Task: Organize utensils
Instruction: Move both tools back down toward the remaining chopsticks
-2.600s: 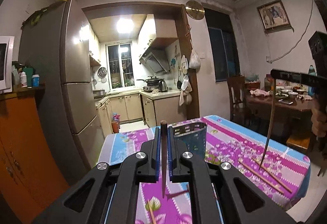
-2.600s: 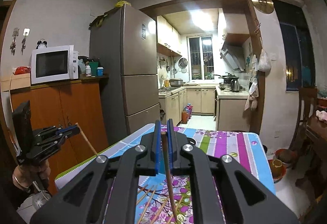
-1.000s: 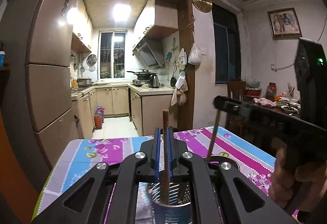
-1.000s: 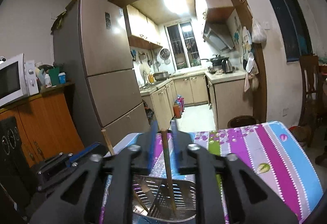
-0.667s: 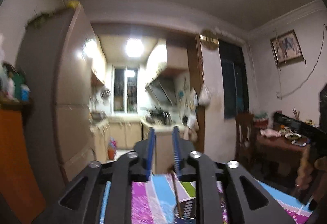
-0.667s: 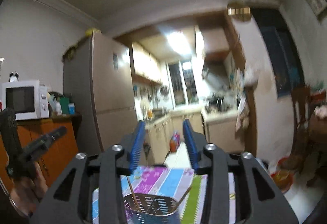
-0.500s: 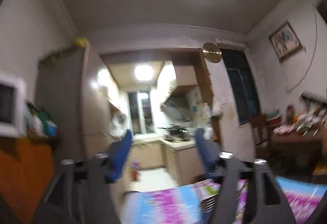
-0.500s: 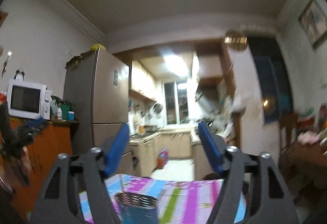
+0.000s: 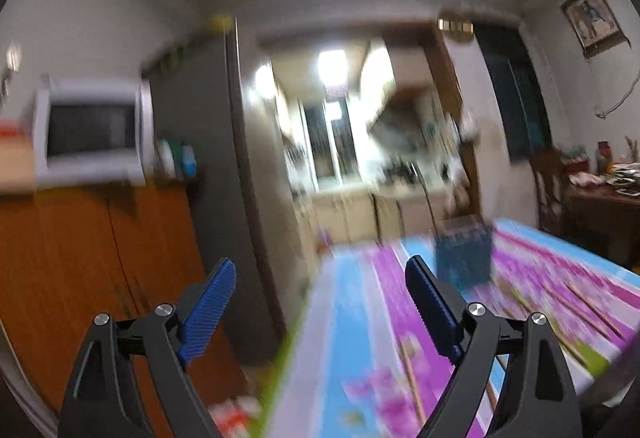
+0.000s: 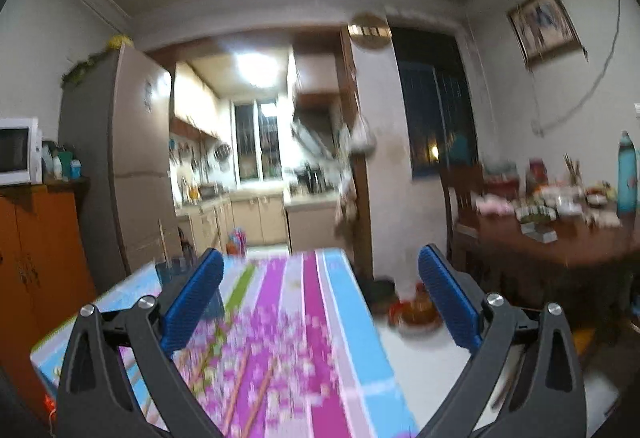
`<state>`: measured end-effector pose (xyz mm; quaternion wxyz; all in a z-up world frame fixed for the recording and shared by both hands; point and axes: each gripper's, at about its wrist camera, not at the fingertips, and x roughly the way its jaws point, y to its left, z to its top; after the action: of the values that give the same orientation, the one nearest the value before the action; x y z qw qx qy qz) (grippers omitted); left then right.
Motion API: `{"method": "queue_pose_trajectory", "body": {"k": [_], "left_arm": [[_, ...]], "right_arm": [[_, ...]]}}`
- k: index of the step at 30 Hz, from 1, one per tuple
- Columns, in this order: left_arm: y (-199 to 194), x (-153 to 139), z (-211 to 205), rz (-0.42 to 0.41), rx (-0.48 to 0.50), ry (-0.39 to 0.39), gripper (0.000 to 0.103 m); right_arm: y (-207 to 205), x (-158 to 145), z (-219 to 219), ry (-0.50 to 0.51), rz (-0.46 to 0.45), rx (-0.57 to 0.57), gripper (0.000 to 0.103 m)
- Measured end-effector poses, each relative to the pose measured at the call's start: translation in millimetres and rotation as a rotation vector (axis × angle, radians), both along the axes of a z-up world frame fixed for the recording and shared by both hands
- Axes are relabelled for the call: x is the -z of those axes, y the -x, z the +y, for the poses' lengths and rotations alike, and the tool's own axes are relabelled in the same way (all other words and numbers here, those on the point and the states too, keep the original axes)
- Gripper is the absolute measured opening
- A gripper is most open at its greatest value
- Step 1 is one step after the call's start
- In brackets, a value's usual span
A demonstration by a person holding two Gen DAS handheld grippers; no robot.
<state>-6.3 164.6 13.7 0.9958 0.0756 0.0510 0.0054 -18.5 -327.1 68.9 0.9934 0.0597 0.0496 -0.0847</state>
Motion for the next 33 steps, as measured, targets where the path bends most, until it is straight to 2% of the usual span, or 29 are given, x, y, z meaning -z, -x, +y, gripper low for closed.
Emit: {"method": "queue_pose_trajectory", "body": {"k": [2, 6, 9, 12, 14, 18, 22, 23, 27, 29, 33], "left_arm": [[-2, 36, -7, 0.105, -0.001, -0.01, 0.087], [8, 86, -29, 0.222, 0.025, -0.054, 0.084], [12, 111, -41, 0.29, 0.055, -0.027, 0.084], [15, 127, -48, 0.318, 0.038, -0.035, 0.084], [14, 135, -54, 0.339, 0.045, -0.043, 0.084], [16, 145, -66, 0.352, 0.075, -0.071, 0.084], [11, 144, -71, 0.355, 0.108, -0.046, 0.084], [9, 143, -74, 0.357, 0.125, -0.035, 0.081], [0, 141, -92, 0.357, 0.205, -0.032, 0.07], [-5, 139, -104, 0.345, 0.246, -0.04, 0.061], [-13, 137, -123, 0.342, 0.307, -0.067, 0.055]], "right_arm": [[-1, 23, 9, 0.008, 0.062, 0.018, 0.095], [-6, 68, 22, -0.007, 0.199, -0.009, 0.086], [-10, 102, 37, -0.028, 0.298, -0.071, 0.081], [-11, 127, 57, -0.014, 0.363, -0.123, 0.079], [-12, 141, 70, -0.012, 0.403, -0.168, 0.075], [-16, 164, 104, 0.038, 0.46, -0.268, 0.062], [-20, 174, 128, 0.044, 0.47, -0.373, 0.037], [-27, 176, 135, 0.049, 0.471, -0.399, 0.033], [-34, 174, 150, 0.076, 0.47, -0.434, 0.028], [-39, 173, 161, 0.096, 0.463, -0.455, 0.028], [-46, 170, 174, 0.134, 0.445, -0.476, 0.028]]}}
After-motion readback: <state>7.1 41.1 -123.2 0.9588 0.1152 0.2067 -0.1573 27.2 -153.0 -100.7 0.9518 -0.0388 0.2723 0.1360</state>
